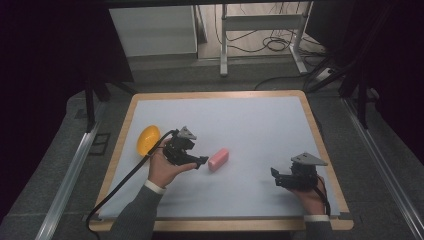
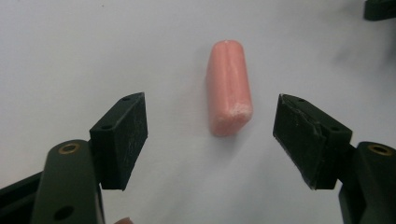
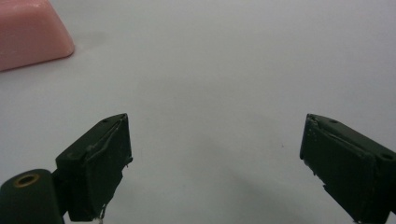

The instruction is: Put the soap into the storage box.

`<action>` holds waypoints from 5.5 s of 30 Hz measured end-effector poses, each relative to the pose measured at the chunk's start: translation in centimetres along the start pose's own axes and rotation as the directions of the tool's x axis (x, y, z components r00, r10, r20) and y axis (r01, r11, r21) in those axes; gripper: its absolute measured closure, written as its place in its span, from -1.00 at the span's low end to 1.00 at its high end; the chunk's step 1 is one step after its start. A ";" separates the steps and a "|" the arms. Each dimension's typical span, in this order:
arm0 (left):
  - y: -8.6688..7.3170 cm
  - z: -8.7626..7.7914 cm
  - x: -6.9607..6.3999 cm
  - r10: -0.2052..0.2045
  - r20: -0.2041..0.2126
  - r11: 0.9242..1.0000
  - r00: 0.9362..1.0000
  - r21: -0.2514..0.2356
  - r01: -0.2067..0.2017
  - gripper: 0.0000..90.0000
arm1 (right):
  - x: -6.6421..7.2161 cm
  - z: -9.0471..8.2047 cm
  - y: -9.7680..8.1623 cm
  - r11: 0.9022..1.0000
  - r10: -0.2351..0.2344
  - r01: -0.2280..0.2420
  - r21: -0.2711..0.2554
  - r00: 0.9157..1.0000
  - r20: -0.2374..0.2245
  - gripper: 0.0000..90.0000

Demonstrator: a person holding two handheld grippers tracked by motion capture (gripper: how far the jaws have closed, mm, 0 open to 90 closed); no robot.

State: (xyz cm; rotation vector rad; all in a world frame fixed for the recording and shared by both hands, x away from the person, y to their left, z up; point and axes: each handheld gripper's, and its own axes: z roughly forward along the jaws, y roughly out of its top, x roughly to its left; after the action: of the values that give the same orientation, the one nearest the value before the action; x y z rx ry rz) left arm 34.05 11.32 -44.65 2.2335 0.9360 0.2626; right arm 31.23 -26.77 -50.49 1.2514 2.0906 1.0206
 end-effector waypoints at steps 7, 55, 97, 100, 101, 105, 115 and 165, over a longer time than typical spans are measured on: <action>0.6 0.7 -0.2 0.002 0.018 1.000 1.000 0.009 -0.002 -0.40 | 0.0 0.0 0.0 1.000 -0.001 0.001 0.001 1.000 0.000 -0.81; 2.7 9.4 -1.2 -0.031 0.023 0.989 0.999 0.144 0.027 0.05 | -0.3 0.6 -0.4 1.000 0.007 -0.008 0.029 1.000 0.018 -0.81; 1.7 4.5 0.6 -0.039 -0.018 0.996 0.999 0.083 0.040 0.34 | -0.1 0.3 -0.1 1.000 0.005 -0.005 0.005 1.000 0.024 -0.81; 1.6 4.2 0.8 -0.041 -0.022 0.996 0.999 0.077 0.043 0.34 | 0.0 0.3 -0.1 1.000 0.002 -0.002 0.006 1.000 0.022 -0.81; 1.6 4.2 0.8 -0.039 -0.025 0.996 0.999 0.077 0.041 0.34 | 0.0 0.3 -0.1 1.000 0.003 -0.003 0.008 1.000 0.022 -0.81; 1.7 3.9 0.8 -0.037 -0.026 0.996 0.999 0.077 0.039 0.34 | 0.0 0.4 -0.2 1.000 0.003 -0.003 0.012 1.000 0.022 -0.81; 1.8 2.4 1.0 -0.025 -0.058 0.999 0.998 0.037 0.027 0.34 | 0.0 0.6 -0.3 1.000 -0.001 0.000 0.024 1.000 0.018 -0.81; -1.9 -2.5 7.2 -0.171 -0.157 0.985 0.973 -0.024 0.170 0.34 | 0.1 0.9 -0.5 0.999 -0.008 0.008 0.039 1.000 0.018 -0.81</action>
State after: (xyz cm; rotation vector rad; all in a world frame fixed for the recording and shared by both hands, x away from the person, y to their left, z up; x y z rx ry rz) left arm 37.14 18.54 -44.62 2.1309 1.2014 0.3690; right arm 31.60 -26.53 -51.45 1.2653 2.1094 0.9667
